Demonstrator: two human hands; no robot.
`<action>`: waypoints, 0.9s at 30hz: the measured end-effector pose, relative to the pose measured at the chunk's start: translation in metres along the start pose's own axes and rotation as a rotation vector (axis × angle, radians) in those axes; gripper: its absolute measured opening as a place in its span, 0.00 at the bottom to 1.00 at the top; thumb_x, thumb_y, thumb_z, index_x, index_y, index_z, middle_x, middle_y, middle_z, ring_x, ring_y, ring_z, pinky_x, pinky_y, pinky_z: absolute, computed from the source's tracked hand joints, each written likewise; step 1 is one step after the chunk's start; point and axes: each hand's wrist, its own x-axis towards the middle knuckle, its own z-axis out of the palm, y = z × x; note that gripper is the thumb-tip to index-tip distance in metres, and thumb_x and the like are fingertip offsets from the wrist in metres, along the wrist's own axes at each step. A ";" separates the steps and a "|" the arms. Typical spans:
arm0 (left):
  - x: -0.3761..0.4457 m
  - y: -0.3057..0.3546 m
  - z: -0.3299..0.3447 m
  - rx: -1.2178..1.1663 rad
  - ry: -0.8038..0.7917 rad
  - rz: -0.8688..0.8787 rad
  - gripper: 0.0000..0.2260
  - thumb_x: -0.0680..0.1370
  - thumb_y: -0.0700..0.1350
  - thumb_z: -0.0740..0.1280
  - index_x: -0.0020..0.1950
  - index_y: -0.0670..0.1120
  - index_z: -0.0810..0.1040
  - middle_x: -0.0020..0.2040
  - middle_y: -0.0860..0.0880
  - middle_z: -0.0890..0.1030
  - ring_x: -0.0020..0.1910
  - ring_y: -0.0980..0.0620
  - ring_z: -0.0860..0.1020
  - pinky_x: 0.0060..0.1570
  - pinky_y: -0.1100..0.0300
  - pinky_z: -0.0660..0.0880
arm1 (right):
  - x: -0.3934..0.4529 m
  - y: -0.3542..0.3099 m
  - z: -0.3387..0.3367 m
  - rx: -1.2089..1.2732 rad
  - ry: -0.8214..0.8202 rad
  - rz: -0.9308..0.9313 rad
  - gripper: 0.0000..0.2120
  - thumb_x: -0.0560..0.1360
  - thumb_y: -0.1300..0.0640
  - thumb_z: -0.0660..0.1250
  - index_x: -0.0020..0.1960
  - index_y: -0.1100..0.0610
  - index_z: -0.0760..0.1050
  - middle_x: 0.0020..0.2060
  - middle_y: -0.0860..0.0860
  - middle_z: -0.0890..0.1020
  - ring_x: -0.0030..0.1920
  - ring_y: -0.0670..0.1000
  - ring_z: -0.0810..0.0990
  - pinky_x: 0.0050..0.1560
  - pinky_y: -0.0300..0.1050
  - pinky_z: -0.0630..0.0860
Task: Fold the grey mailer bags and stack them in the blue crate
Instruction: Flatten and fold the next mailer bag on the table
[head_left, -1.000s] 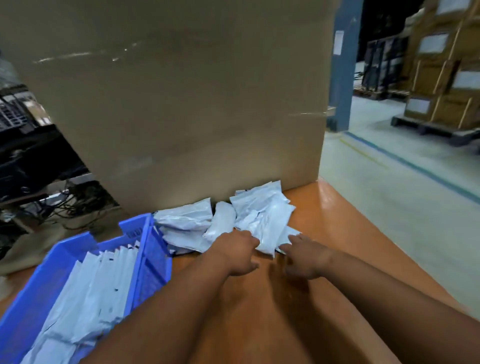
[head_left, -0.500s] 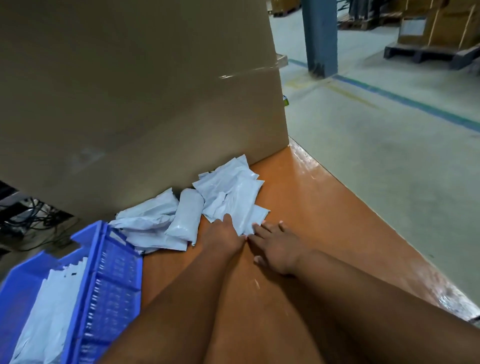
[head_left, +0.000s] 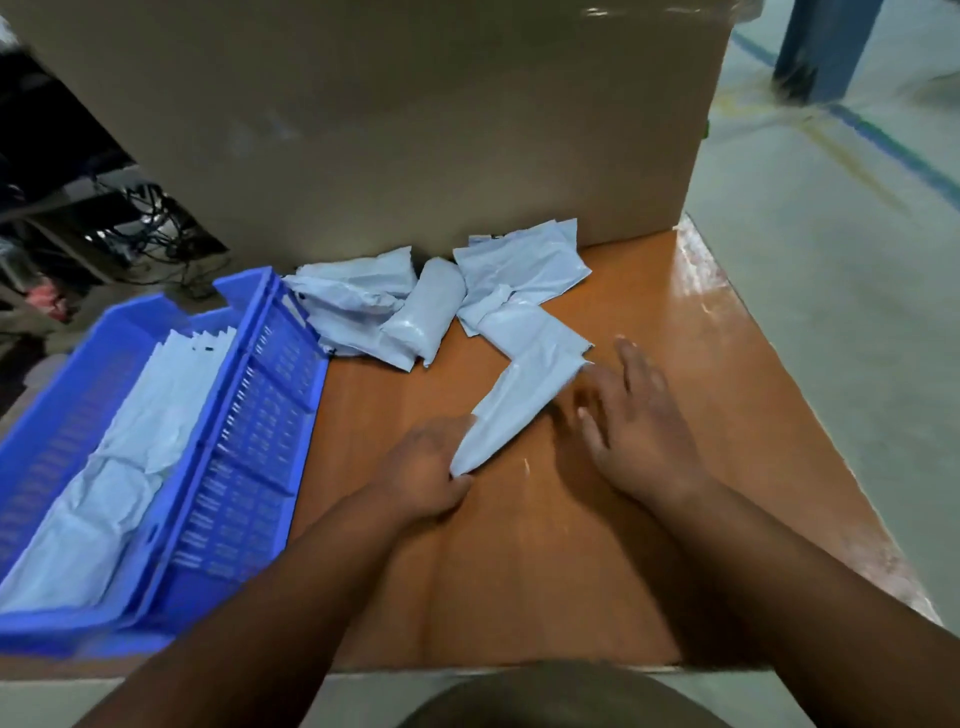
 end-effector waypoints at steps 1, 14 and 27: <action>-0.017 -0.005 0.002 0.019 0.003 0.017 0.37 0.73 0.57 0.69 0.82 0.57 0.65 0.75 0.52 0.74 0.73 0.48 0.73 0.73 0.46 0.71 | -0.007 -0.009 -0.005 -0.045 0.021 -0.062 0.23 0.81 0.49 0.65 0.74 0.53 0.71 0.82 0.61 0.58 0.81 0.66 0.59 0.77 0.64 0.63; -0.077 -0.019 0.017 0.235 0.106 0.248 0.34 0.79 0.58 0.65 0.85 0.55 0.62 0.87 0.50 0.54 0.86 0.47 0.50 0.82 0.36 0.48 | -0.028 -0.096 -0.011 -0.094 -0.080 -0.303 0.18 0.82 0.45 0.64 0.69 0.51 0.76 0.77 0.55 0.70 0.78 0.58 0.67 0.79 0.65 0.61; -0.065 -0.008 0.053 0.235 0.105 0.093 0.37 0.83 0.71 0.42 0.87 0.53 0.42 0.87 0.48 0.42 0.86 0.48 0.39 0.83 0.40 0.46 | -0.034 -0.096 0.061 -0.318 -0.420 -0.222 0.32 0.85 0.35 0.44 0.85 0.47 0.56 0.84 0.51 0.60 0.84 0.56 0.57 0.82 0.68 0.46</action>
